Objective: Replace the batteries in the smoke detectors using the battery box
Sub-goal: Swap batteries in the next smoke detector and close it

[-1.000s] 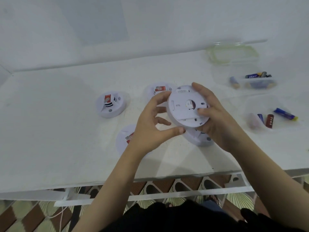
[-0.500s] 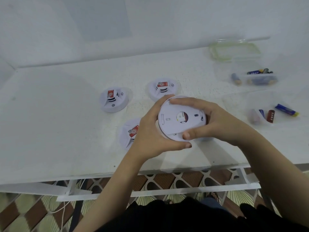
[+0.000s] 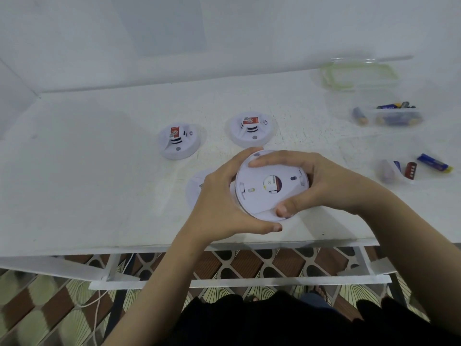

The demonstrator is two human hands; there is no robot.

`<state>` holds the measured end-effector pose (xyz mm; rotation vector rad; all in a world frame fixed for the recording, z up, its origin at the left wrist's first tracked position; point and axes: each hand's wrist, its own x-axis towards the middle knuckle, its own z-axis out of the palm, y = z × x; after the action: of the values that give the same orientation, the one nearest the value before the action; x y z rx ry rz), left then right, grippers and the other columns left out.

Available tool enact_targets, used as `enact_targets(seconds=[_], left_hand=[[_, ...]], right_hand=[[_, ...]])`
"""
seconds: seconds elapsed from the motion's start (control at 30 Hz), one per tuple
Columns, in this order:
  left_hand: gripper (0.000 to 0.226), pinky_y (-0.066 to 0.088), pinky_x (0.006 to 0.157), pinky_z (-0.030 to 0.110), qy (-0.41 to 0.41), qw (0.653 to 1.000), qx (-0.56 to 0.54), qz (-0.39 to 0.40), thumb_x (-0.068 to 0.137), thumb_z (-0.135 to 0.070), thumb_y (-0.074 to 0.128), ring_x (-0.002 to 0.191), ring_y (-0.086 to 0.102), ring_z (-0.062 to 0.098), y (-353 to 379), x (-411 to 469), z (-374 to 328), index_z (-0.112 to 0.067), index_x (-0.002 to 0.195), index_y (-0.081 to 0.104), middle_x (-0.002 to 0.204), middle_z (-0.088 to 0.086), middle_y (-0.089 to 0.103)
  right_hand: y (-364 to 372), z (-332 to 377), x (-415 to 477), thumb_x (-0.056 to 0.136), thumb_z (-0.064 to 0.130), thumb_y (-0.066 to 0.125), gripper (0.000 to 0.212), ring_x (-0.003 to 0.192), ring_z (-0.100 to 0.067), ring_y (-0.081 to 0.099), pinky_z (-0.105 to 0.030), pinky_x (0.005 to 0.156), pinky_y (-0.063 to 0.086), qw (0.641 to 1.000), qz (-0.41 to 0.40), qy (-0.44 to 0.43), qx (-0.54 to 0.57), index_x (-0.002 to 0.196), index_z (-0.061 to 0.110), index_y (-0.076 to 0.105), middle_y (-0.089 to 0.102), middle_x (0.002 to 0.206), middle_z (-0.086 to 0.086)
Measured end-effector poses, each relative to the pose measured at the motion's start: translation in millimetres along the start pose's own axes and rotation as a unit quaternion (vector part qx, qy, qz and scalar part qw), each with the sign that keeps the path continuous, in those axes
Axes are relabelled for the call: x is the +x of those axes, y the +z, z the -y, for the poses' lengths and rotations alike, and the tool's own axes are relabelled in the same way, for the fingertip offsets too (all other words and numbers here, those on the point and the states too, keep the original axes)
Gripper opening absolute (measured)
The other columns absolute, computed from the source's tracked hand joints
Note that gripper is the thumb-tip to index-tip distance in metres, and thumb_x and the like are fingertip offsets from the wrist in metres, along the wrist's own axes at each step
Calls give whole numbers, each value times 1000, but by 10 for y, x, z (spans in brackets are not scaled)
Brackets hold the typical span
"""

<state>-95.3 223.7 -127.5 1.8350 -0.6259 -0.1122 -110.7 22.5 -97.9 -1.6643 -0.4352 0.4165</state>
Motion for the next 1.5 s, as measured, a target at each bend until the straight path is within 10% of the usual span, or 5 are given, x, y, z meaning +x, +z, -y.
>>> enact_targets(seconds=[0.27, 0.47, 0.87, 1.5], left_hand=[[97, 51, 86, 21, -7, 1000, 0, 9, 45, -28, 90, 114, 59, 11, -57, -47, -14, -20, 133, 51, 118, -13, 63], [99, 53, 89, 29, 0, 999, 49, 10, 43, -35, 90, 116, 58, 12, -126, 22, -13, -22, 133, 51, 119, -12, 62], [96, 51, 84, 17, -26, 992, 84, 88, 44, -30, 92, 108, 59, 3, -115, 304, -25, -28, 131, 51, 115, -15, 63], [89, 51, 77, 14, -20, 988, 128, 84, 46, -25, 95, 98, 62, 1, -96, 547, 29, -29, 125, 54, 108, -14, 66]], right_hand=[[4, 55, 2, 65, 13, 82, 69, 117, -3, 53, -16, 89, 45, 994, 15, -1, -105, 126, 30, 55, 56, 124, 17], [-28, 53, -63, 62, 43, 83, 64, 120, -1, 39, -20, 95, 35, 911, -129, -62, -387, 120, 40, 57, 37, 133, 14], [-133, 85, 52, 60, 52, 61, 66, 99, -17, 47, -26, 85, 33, 793, -76, -87, -598, 111, 10, 59, 48, 122, -3], [-450, 125, 77, 65, 37, 66, 53, 89, -15, 45, -23, 77, 35, 843, -106, -55, -525, 110, 11, 53, 53, 98, 0]])
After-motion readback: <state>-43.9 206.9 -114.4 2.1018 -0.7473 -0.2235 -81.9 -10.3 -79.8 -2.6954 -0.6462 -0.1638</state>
